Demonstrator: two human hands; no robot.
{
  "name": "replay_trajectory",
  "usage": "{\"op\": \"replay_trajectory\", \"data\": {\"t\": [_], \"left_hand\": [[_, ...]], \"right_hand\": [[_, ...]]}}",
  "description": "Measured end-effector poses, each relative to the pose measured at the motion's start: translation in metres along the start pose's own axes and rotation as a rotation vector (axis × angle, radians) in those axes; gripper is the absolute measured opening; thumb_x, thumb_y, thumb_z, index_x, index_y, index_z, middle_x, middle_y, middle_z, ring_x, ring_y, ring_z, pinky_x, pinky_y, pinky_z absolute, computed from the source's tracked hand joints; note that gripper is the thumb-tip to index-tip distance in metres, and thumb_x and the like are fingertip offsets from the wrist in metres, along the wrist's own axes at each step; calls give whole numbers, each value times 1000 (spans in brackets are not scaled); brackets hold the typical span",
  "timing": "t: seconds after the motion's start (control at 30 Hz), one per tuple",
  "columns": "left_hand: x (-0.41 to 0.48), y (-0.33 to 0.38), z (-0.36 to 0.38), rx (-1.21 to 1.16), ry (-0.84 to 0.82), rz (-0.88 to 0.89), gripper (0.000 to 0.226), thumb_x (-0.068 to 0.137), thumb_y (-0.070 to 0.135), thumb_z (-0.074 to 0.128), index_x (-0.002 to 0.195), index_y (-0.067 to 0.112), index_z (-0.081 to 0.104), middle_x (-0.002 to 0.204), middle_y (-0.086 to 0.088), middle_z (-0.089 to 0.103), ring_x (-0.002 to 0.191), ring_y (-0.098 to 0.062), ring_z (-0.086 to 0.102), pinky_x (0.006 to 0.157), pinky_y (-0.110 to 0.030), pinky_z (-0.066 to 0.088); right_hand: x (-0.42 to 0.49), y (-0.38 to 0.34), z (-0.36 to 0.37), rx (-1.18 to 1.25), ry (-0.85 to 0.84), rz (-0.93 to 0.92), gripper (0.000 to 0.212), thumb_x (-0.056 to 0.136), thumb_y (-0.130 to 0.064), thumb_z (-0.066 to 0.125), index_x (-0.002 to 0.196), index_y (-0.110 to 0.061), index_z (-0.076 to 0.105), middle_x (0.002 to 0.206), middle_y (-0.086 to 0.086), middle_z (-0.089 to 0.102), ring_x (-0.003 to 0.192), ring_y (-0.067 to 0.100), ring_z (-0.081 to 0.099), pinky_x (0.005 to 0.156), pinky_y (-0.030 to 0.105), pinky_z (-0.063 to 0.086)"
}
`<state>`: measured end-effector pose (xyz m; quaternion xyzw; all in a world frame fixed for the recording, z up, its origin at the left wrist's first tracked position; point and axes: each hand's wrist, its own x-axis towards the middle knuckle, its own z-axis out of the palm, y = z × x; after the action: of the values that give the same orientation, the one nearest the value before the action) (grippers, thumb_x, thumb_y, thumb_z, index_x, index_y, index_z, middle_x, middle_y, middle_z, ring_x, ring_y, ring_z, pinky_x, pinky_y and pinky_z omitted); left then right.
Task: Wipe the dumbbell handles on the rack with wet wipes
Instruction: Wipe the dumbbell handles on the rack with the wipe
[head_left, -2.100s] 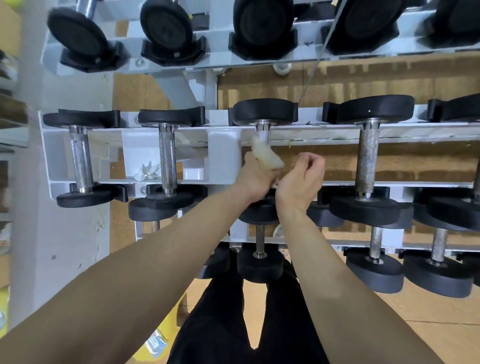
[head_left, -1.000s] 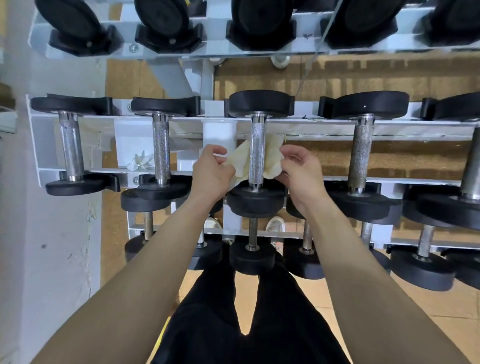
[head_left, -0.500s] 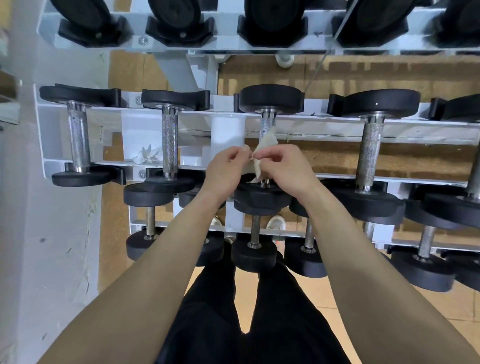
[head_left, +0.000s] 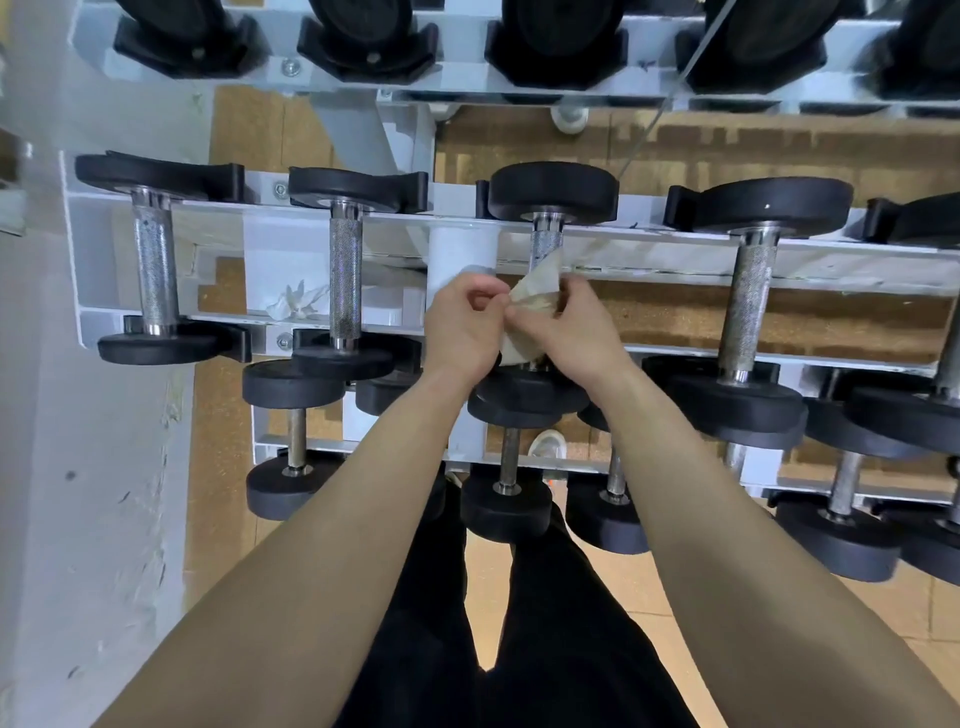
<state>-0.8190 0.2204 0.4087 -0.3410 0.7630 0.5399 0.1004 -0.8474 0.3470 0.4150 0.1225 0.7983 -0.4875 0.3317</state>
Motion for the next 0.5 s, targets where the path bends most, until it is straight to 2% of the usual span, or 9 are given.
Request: {"op": "replay_trajectory", "data": {"t": [0.07, 0.13, 0.23, 0.33, 0.4, 0.43, 0.5], "left_hand": [[1, -3, -3, -88, 101, -52, 19, 94, 11, 61, 85, 28, 63, 87, 5, 68, 84, -15, 69, 86, -37, 58], [-1, -5, -7, -154, 182, -89, 16, 93, 13, 60, 85, 27, 62, 87, 2, 69, 80, -19, 70, 85, -45, 58], [-7, -12, -13, -179, 206, -97, 15, 94, 13, 57, 89, 27, 61, 88, 2, 68, 73, -15, 69, 84, -43, 58], [-15, -20, -13, -207, 192, -122, 14, 96, 14, 56, 91, 26, 60, 86, 4, 66, 64, -5, 64, 80, -38, 56], [-19, -25, -12, -212, 185, -144, 15, 96, 14, 56, 90, 27, 60, 84, 5, 66, 67, -6, 64, 78, -38, 55], [-20, -26, -11, -216, 184, -148, 15, 96, 15, 56, 90, 28, 60, 83, 5, 66, 70, -8, 64, 78, -39, 55], [-24, -26, -9, -223, 175, -137, 14, 96, 17, 57, 89, 29, 60, 84, 5, 67, 77, -12, 65, 78, -36, 54]], "right_hand": [[14, -6, 10, 16, -4, 44, 53, 79, -42, 81, 119, -14, 60, 106, 1, 71, 95, 17, 68, 77, 33, 56], [26, -7, 14, 124, -1, 73, 33, 82, -33, 81, 102, -11, 69, 94, 6, 75, 89, 22, 73, 75, 35, 57], [34, -12, 11, 437, -78, 139, 26, 85, -23, 82, 103, -7, 72, 88, 5, 79, 85, 21, 76, 81, 37, 60], [38, -22, 6, 562, -88, 175, 20, 87, -21, 80, 88, -9, 63, 66, 1, 72, 59, 13, 70, 69, 28, 55], [39, -31, 4, 570, -65, 174, 25, 88, -18, 78, 76, -9, 58, 54, 2, 65, 41, 10, 60, 65, 26, 53], [41, -34, 4, 581, -47, 171, 25, 87, -16, 78, 75, -8, 58, 50, 1, 63, 37, 9, 57, 63, 26, 53], [43, -39, 6, 593, 34, 176, 22, 83, -16, 82, 81, -8, 62, 56, 0, 66, 46, 10, 62, 63, 26, 54]]}}
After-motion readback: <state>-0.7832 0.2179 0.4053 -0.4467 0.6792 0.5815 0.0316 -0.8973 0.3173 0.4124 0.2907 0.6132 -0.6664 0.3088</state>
